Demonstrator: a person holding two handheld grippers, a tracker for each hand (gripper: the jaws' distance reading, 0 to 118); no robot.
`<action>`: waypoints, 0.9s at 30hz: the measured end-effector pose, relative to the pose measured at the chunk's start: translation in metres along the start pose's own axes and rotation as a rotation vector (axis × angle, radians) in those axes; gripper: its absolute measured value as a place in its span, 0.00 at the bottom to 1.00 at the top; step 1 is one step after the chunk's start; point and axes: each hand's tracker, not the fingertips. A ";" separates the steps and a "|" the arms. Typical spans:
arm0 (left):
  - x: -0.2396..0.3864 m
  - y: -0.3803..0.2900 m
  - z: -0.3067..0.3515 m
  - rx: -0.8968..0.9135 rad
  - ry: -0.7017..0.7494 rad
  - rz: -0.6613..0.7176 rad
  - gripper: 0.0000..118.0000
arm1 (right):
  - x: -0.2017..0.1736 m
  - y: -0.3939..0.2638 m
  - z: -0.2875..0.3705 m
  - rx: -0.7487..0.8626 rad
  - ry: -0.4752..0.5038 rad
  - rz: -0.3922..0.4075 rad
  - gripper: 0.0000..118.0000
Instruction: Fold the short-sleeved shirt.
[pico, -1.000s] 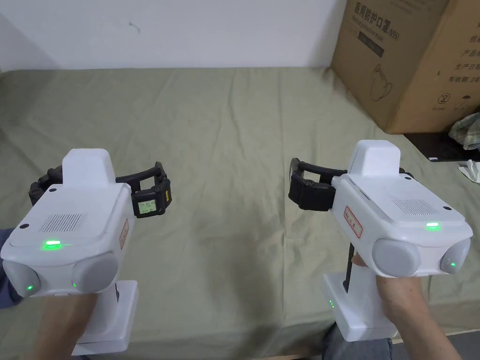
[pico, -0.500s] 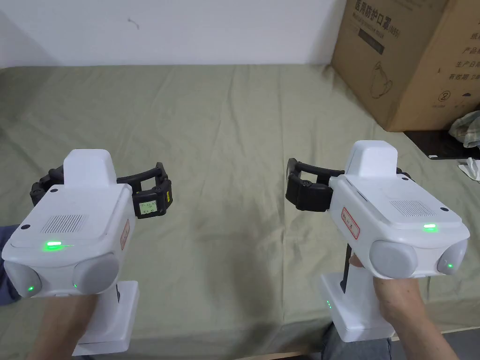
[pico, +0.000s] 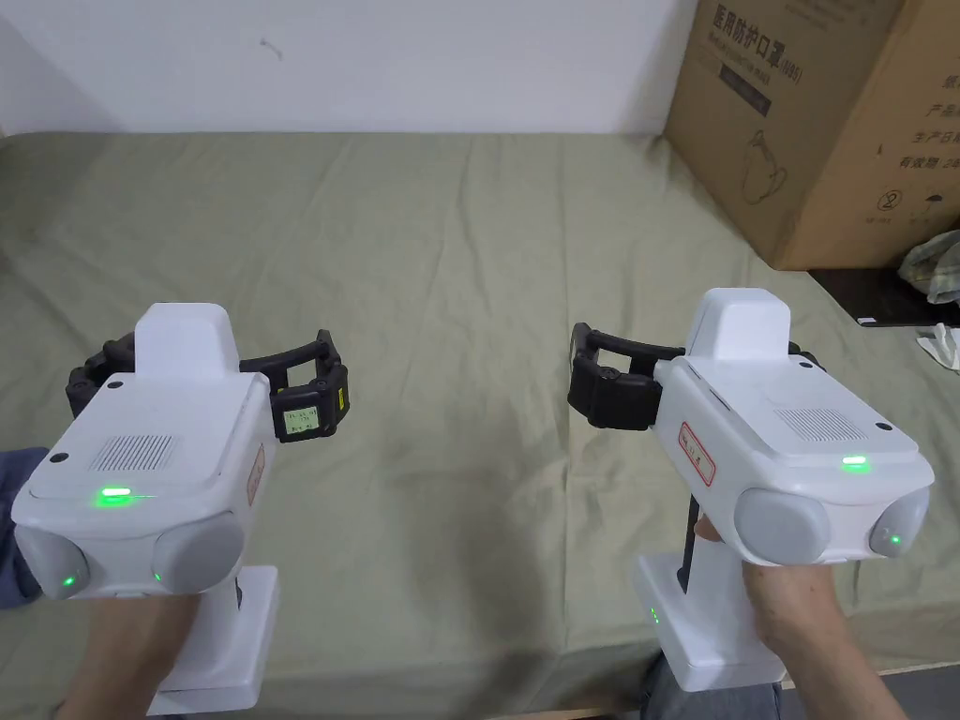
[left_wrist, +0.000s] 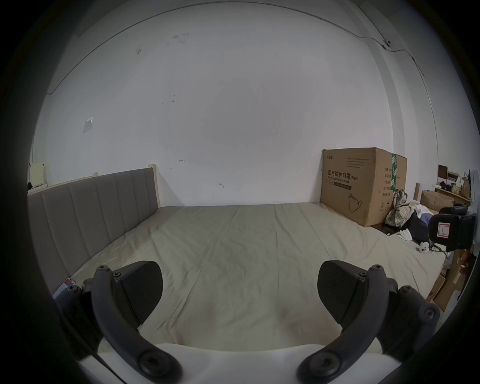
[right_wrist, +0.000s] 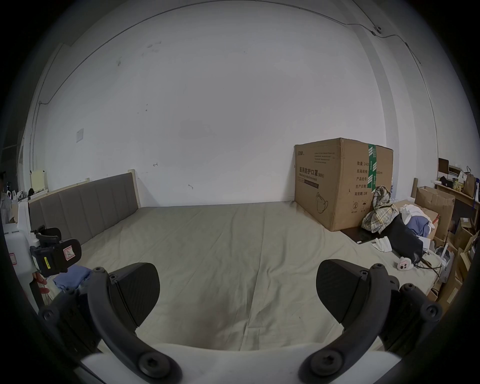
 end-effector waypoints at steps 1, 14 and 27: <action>0.000 0.000 0.000 0.000 0.000 0.000 1.00 | 0.000 0.000 0.000 0.000 0.000 0.001 1.00; 0.000 0.000 0.003 0.002 0.001 -0.005 1.00 | -0.003 0.001 0.000 0.002 0.006 0.011 1.00; 0.000 0.000 0.003 0.004 -0.002 -0.011 1.00 | -0.003 0.001 -0.002 0.003 0.012 0.014 1.00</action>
